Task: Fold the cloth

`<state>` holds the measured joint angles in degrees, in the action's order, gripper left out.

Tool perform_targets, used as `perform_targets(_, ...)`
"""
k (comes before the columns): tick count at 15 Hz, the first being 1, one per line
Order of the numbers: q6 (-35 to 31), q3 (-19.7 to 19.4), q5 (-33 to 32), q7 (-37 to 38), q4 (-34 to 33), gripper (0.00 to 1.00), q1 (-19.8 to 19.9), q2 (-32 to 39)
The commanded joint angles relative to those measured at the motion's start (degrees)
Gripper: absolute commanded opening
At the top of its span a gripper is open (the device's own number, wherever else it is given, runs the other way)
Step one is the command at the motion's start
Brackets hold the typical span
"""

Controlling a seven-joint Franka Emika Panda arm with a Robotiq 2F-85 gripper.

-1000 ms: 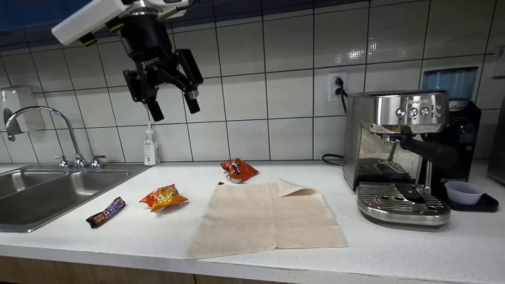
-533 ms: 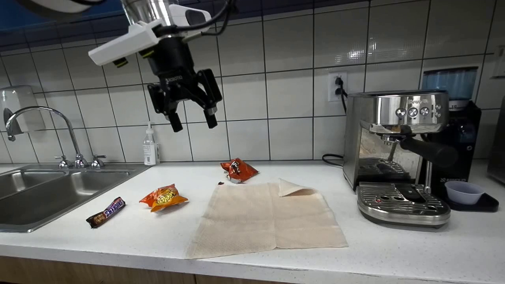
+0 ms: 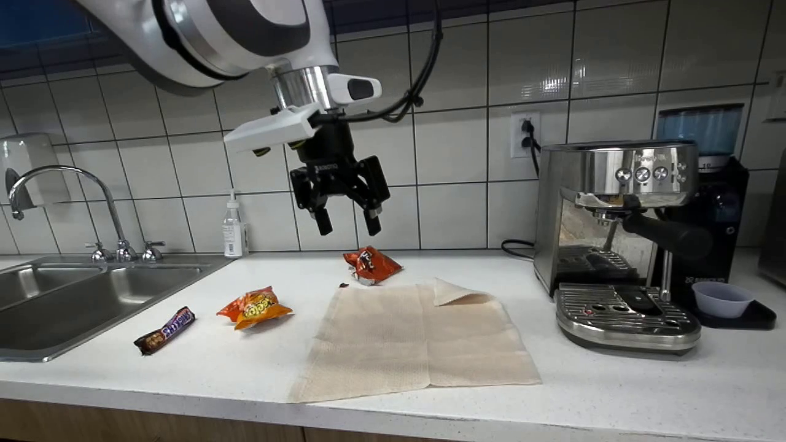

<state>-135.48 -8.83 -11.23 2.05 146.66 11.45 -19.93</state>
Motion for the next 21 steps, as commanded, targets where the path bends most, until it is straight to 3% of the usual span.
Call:
perform_targets(1,-0.7,-0.3,1.6,1.7,-7.7,1.00,0.3,10.3)
perform_targets(7,0.5,-0.8,2.6,2.8,-16.0,1.00,-0.4,20.6)
perform_targets(8,-0.8,-1.1,2.2,1.3,-12.3,1.00,-0.3,17.4)
perform_targets(21,-1.0,-1.2,2.5,1.8,-15.2,1.00,-0.6,21.0)
